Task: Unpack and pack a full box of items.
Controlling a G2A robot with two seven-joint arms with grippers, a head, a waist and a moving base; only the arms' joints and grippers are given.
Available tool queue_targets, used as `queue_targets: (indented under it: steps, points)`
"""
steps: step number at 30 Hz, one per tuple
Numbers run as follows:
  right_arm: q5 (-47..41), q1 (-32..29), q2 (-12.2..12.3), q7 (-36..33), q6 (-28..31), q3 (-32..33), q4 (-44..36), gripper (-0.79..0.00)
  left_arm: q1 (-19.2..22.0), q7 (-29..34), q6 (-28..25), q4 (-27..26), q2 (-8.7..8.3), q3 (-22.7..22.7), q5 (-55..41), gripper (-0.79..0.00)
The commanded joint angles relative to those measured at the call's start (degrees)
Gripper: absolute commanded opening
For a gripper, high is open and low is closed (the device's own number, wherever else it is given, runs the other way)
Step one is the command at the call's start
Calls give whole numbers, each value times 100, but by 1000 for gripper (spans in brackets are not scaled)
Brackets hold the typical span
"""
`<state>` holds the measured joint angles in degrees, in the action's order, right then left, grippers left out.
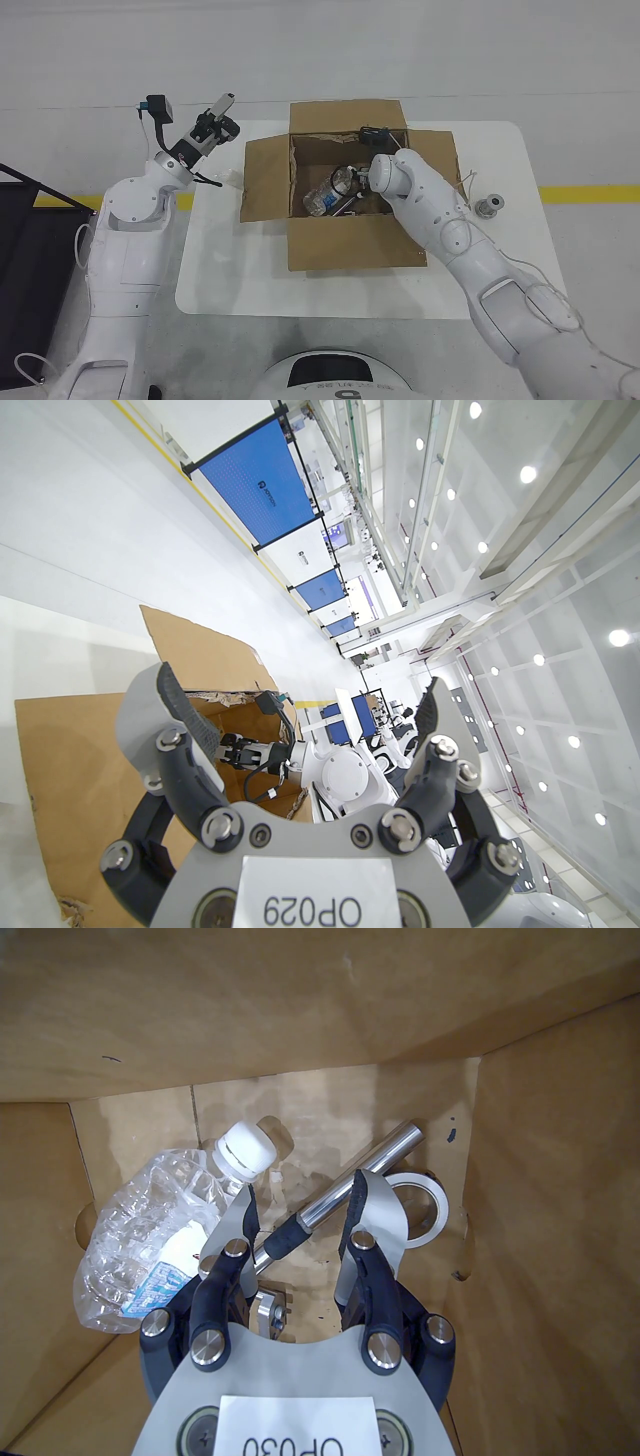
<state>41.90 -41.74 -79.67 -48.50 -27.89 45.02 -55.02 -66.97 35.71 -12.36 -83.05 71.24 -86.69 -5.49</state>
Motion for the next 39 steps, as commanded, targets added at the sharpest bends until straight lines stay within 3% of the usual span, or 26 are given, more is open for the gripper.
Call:
queue_targets:
  steps: [1,3,4,10,11,12,15,19,24,39]
  points:
    - [0,0,0,0,0,0,1,-400,1,0,1,2,0,0,-4,0]
    - [0,0,0,0,0,0,1,-400,1,0,1,2,0,0,-4,0]
    - [-4,-18,1,31,12,9,-8,0,1,0,1,2,0,0,-4,0]
    - [93,-398,78,150,-49,196,-479,0,1,0,1,2,0,0,-4,0]
    - [130,-472,100,131,-90,238,-579,-12,1,0,1,2,0,0,-4,0]
    - [174,-547,123,103,-123,276,-676,-108,1,0,1,2,0,0,-4,0]
    - [317,-751,184,-13,-189,368,-958,-222,1,0,1,2,0,0,-4,0]
    - [437,-858,226,-238,-221,448,-1109,-329,1,0,1,2,0,0,-4,0]
    - [418,-682,152,-454,-183,337,-883,-403,1,0,1,2,0,0,-4,0]
    - [-71,215,-404,-440,-291,-251,664,-409,1,0,1,2,0,0,-4,0]
